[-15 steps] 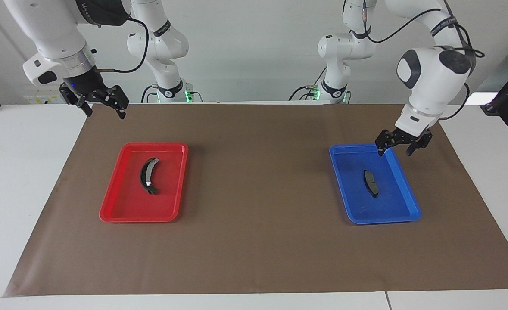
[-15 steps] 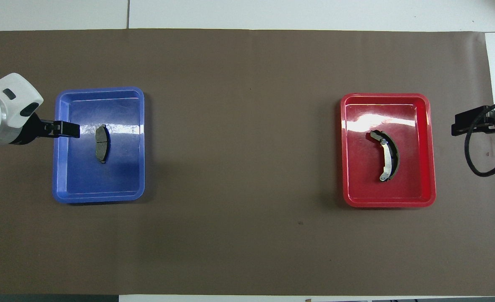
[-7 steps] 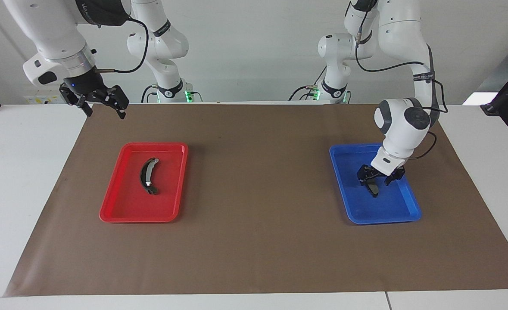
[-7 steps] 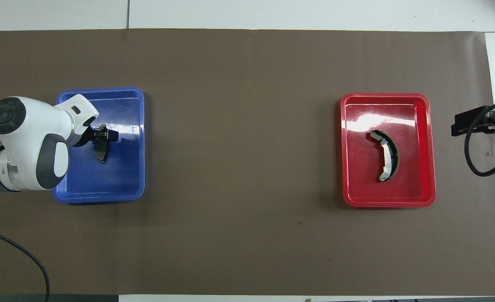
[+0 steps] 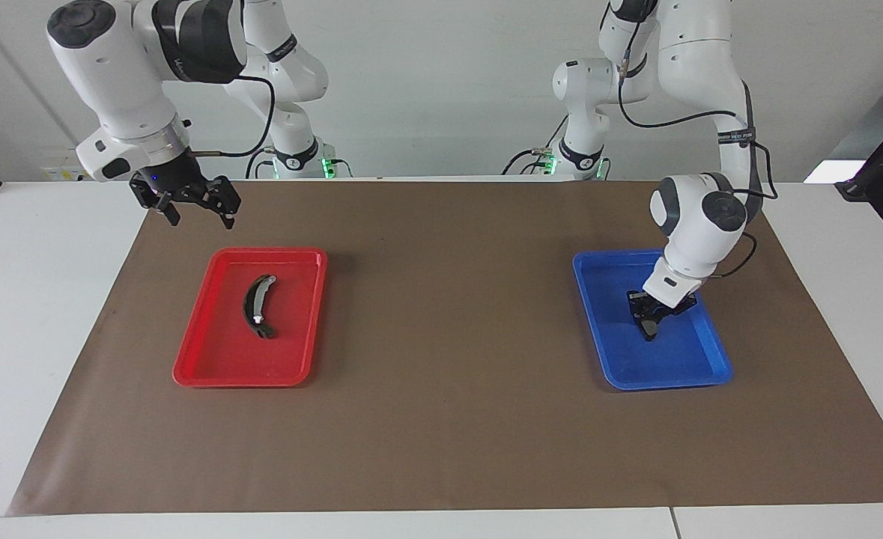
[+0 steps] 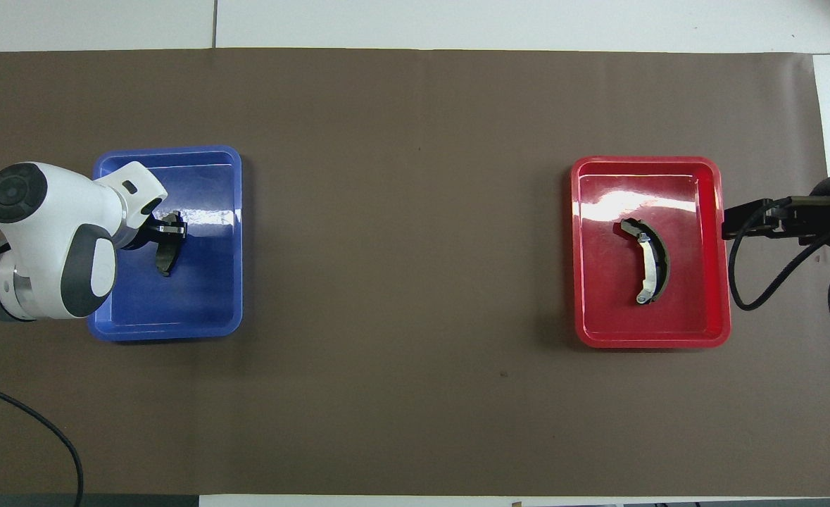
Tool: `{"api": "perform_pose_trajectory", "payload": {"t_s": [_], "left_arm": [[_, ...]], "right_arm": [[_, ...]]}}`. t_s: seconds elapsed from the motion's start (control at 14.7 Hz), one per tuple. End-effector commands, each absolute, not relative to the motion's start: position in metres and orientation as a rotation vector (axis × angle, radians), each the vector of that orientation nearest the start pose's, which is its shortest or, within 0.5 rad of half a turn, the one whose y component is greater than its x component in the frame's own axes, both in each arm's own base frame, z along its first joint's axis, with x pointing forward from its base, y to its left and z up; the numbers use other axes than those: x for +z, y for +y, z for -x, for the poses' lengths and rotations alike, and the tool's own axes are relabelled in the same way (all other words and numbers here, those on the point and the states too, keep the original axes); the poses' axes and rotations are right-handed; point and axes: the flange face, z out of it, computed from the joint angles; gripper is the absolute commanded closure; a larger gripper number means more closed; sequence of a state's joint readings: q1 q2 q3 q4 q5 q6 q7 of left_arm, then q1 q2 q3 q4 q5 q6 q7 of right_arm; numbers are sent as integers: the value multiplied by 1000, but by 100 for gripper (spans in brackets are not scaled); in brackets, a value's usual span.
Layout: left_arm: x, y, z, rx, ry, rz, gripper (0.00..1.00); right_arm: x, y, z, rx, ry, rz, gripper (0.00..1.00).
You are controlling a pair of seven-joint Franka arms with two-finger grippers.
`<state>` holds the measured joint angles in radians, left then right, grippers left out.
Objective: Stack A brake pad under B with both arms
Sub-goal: 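Grasp the small pad with the left gripper while the right gripper reaches the curved pad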
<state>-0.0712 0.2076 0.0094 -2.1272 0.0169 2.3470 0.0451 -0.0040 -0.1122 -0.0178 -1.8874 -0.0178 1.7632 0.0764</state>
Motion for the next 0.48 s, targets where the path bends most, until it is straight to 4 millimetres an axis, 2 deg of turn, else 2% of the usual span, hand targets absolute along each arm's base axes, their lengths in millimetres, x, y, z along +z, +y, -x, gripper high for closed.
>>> {"api": "perform_pose_trajectory", "payload": {"t_s": [0.0, 0.07, 0.2, 0.34, 0.41], "left_arm": [[362, -39, -562, 7, 176, 3124, 99], [374, -57, -561, 13, 171, 3124, 99], [387, -111, -560, -29, 145, 3128, 99], [387, -161, -555, -107, 80, 3145, 99], [383, -193, -548, -120, 65, 3152, 99]], "right_arm": [[511, -13, -520, 26, 72, 3139, 0], [488, -14, -525, 38, 9, 3138, 0], [443, -12, -528, 12, -37, 3139, 0], [404, -10, -522, -74, -68, 3140, 0], [386, -11, -519, -103, -104, 3140, 0]]}}
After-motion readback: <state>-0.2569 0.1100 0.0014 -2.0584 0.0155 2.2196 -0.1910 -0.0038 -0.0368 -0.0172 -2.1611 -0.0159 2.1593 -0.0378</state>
